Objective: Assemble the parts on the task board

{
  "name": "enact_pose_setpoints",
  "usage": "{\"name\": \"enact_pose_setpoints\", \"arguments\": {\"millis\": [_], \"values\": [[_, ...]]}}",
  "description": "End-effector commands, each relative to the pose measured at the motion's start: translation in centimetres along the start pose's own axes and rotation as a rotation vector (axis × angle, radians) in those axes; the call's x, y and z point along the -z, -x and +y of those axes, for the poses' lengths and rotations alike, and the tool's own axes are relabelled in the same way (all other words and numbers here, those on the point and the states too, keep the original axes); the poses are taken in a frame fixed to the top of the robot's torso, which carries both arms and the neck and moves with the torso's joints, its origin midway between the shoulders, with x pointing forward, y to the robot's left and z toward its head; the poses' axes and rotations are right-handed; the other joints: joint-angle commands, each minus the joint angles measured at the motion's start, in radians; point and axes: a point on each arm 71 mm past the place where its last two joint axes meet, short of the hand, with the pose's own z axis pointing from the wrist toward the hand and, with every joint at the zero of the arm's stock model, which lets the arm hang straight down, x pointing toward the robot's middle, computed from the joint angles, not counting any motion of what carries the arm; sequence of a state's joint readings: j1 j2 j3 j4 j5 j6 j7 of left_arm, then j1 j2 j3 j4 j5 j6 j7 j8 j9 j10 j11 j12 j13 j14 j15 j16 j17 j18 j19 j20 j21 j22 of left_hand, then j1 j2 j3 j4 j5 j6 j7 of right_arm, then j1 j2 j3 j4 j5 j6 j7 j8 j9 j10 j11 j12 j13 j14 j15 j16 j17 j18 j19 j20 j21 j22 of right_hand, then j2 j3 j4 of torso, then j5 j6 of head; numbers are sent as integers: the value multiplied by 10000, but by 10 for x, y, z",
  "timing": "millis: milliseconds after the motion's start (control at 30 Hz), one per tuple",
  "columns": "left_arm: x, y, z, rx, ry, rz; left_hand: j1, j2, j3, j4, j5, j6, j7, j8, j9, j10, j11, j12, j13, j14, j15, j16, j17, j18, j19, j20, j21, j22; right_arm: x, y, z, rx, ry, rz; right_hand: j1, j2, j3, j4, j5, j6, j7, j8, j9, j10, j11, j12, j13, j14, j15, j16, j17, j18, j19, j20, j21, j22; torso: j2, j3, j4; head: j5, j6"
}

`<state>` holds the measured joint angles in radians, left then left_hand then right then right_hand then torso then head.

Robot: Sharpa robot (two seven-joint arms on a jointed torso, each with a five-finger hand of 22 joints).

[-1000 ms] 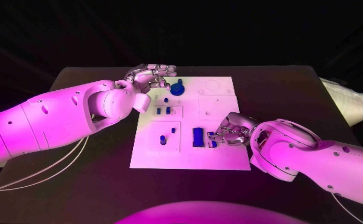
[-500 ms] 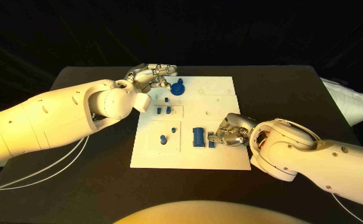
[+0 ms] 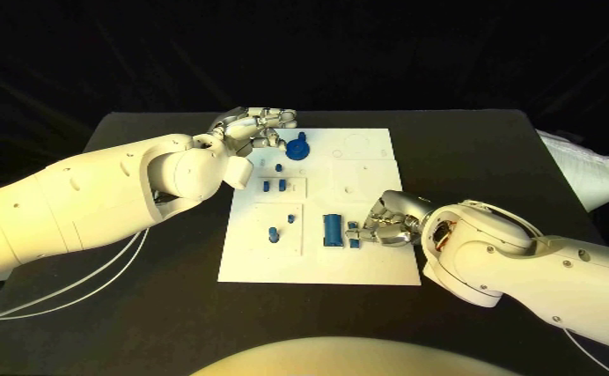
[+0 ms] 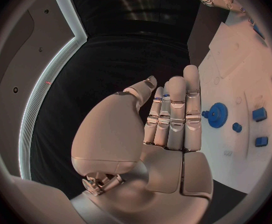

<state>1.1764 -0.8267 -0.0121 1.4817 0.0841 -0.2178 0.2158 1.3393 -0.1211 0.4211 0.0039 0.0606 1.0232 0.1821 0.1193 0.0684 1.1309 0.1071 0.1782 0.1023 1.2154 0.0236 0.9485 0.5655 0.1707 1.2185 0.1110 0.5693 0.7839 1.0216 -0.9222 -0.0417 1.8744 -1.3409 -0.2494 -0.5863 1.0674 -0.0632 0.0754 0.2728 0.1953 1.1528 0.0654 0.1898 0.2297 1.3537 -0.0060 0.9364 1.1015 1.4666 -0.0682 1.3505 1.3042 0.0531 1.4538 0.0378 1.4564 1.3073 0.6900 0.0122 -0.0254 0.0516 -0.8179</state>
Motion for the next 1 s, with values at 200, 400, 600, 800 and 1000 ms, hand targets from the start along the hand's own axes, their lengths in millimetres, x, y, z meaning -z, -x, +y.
{"name": "enact_pose_setpoints", "arguments": {"millis": [200,400,600,800,1000], "values": [[0,-2,0,15,-18,212,-65,11,-67,-8,-2,-72,12,68,-3,-78,7,60,11,-69,-19,-49,-20,113,-7,88,-57,-21,6,-1,-2,392,471,190,847,-31,-440,-366,-425,5,33,-88,28,8,-8,-157,20,551,-45,-63,-61,-47,-16,7,-24,771,0,1,-11,2,-10],[0,-2,0,5,-16,222,-65,11,-67,-8,-2,-72,12,68,-3,-78,7,60,11,-69,-19,-49,-20,113,-7,88,-57,-21,5,-2,-4,456,448,260,961,13,-514,-421,-480,6,36,-91,32,9,-8,-164,32,552,-43,-63,-58,-47,-16,9,-25,773,-3,-5,-1,-11,-4],[-1,-2,0,3,-15,235,-65,11,-67,-8,-2,-72,12,68,-3,-78,7,60,11,-69,-19,-49,-20,113,-7,88,-57,-21,2,-3,-4,539,366,284,1065,132,-570,-455,-491,13,35,-92,38,19,-8,-151,60,557,-43,-51,-41,-50,-9,11,-20,784,-2,-9,12,-34,-8],[-1,-3,0,3,-13,239,-65,11,-67,-8,-2,-72,12,68,-3,-78,7,60,11,-69,-19,-49,-20,113,-7,88,-57,-21,-3,-3,-6,625,201,228,1167,272,-615,-490,-493,25,32,-90,44,38,-11,-129,93,562,-45,-38,-24,-54,4,10,-8,805,5,-11,0,-41,-16],[-1,-3,0,3,-8,242,-65,11,-67,-8,-2,-72,12,68,-3,-78,7,60,11,-69,-19,-49,-20,113,-7,88,-57,-21,-10,-3,-8,753,77,149,1352,433,-666,-581,-494,30,31,-95,50,51,-15,-122,123,565,-48,-34,-17,-54,4,8,-9,805,6,-8,6,-39,-31]]}}
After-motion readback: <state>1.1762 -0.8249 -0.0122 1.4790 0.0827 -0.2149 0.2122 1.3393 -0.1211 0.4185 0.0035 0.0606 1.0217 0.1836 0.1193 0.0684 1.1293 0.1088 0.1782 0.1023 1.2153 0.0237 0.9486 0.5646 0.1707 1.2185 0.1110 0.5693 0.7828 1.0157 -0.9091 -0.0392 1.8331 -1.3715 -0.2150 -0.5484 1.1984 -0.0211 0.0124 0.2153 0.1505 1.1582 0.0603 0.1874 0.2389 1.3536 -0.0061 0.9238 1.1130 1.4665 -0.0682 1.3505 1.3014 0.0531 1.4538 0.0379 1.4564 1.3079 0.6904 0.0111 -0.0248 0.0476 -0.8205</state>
